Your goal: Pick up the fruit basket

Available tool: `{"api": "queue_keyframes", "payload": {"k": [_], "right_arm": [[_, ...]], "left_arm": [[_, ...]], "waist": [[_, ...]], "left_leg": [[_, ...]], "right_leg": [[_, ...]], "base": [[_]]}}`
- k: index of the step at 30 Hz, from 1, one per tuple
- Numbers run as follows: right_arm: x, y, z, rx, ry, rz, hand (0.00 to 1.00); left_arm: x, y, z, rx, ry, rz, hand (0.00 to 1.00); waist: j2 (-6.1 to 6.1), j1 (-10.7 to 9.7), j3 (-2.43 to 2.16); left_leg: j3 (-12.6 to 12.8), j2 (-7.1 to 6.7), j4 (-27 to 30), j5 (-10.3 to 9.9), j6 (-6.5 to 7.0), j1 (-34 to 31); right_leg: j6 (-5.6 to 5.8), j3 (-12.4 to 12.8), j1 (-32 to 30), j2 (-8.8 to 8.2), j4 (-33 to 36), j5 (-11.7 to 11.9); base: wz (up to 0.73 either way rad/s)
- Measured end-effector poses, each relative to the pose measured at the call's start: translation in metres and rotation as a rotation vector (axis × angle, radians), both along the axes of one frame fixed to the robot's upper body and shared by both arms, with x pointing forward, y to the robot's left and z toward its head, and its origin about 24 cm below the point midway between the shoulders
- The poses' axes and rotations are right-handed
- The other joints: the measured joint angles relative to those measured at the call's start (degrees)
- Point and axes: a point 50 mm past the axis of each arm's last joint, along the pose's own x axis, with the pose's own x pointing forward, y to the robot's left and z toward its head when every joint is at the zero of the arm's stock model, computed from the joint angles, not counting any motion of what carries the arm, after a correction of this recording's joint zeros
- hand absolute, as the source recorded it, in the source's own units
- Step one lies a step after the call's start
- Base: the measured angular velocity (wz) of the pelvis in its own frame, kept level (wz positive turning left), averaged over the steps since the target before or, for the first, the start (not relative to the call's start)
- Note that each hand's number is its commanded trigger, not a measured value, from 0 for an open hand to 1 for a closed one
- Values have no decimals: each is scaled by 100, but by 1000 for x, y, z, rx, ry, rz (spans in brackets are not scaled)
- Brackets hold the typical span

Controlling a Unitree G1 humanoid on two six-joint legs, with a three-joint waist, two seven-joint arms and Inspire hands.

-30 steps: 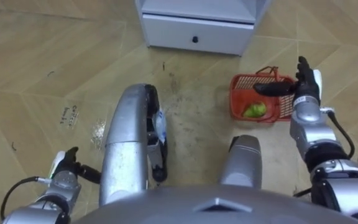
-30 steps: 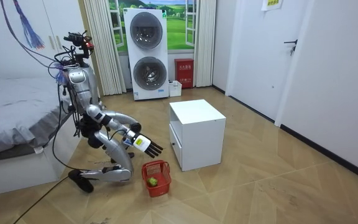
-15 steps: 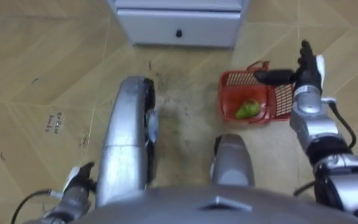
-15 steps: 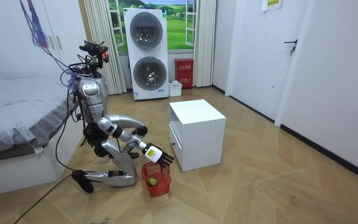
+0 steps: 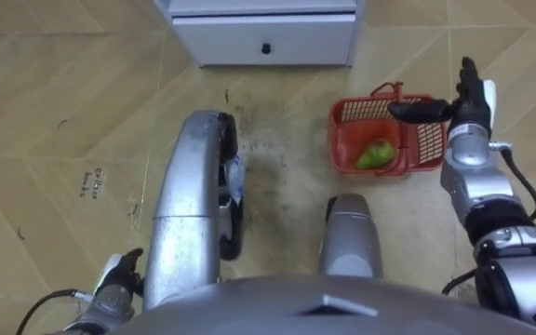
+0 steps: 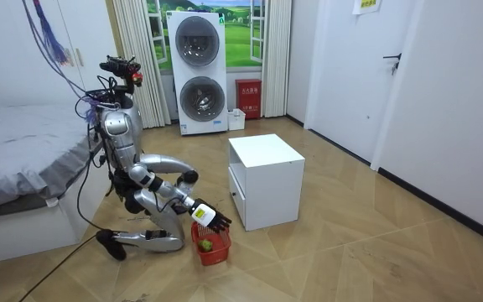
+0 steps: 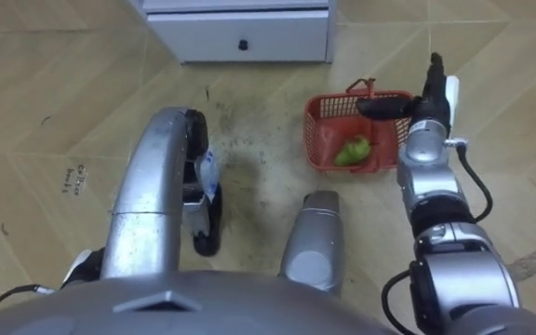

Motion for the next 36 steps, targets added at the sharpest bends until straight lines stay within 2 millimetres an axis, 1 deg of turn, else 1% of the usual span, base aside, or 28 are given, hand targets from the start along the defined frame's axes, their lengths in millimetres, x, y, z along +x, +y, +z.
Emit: {"api": "queue_keyframes", "payload": {"k": [1, 2, 4, 7, 9, 13, 16, 20, 27, 32, 36], "right_arm": [[-1, 0, -1, 3, 8, 3, 0], [-2, 1, -3, 14, 19, 8, 0], [-3, 0, -4, 34, 22, -6, 0], [-5, -4, -5, 39, 33, 3, 0], [-8, -7, -7, 43, 52, 0, 0], [-14, -9, -13, 62, 86, -11, 0], [-15, -6, -16, 61, 111, 17, 0], [-16, -4, -19, 76, 132, 28, 0], [-19, -5, -22, 81, 161, 39, 0], [-23, -8, -24, 116, 177, 18, 0], [-19, -10, -22, 147, 161, 7, 0]], "left_arm": [[1, 0, 0, -3, 0, -2, 0], [3, -1, 0, -9, -1, -8, 0], [7, -3, 0, -17, -9, -30, 0], [14, -6, 1, -24, -29, -48, 0], [17, -7, 1, -32, -44, -35, 0], [15, -8, 0, -38, -40, -29, 0], [12, -8, 0, -42, -35, -8, 0], [12, -8, 0, -52, -42, 27, 0], [15, -12, 0, -66, -40, -6, 0], [19, -13, 0, -86, -45, -5, 0], [18, -14, -1, -104, -41, 17, 0]], "waist": [[0, 0, 0], [23, 6, -11], [29, 4, -10], [58, 68, -8], [77, 168, -4], [127, 279, 19], [155, 288, 12], [157, 299, 21], [197, 318, 35], [197, 442, 38], [184, 521, 45]], "left_leg": [[-14, 16, 1, 1, -2, -8], [-17, 69, 4, 5, -11, -13], [-18, 82, -5, 7, -13, -29], [-17, 88, -17, 10, -21, -69], [-14, 86, -31, 11, -23, -71], [-2, 77, -44, 12, -26, -78], [5, 79, -45, 13, -27, -160], [26, 80, -44, 21, -43, -233], [49, 73, -51, 19, -40, -236], [46, 73, -56, 20, -41, -250], [46, 73, -52, 20, -42, -272]], "right_leg": [[1, 1, -14, 27, 0, 0], [6, -11, -30, 65, -1, -3], [6, -24, -53, 74, -2, -3], [10, -22, -107, 75, 9, -4], [10, -23, -112, 69, 6, -4], [10, -21, -121, 63, 5, -4], [10, -11, -203, 62, 14, -4], [11, 4, -286, 48, 14, -5], [12, 4, -286, 37, 10, -5], [12, -5, -302, 21, 8, -5], [12, -23, -309, 33, 7, -5]], "base": [[-8], [0], [0], [1], [0], [0], [3], [2], [0], [0], [1]]}}
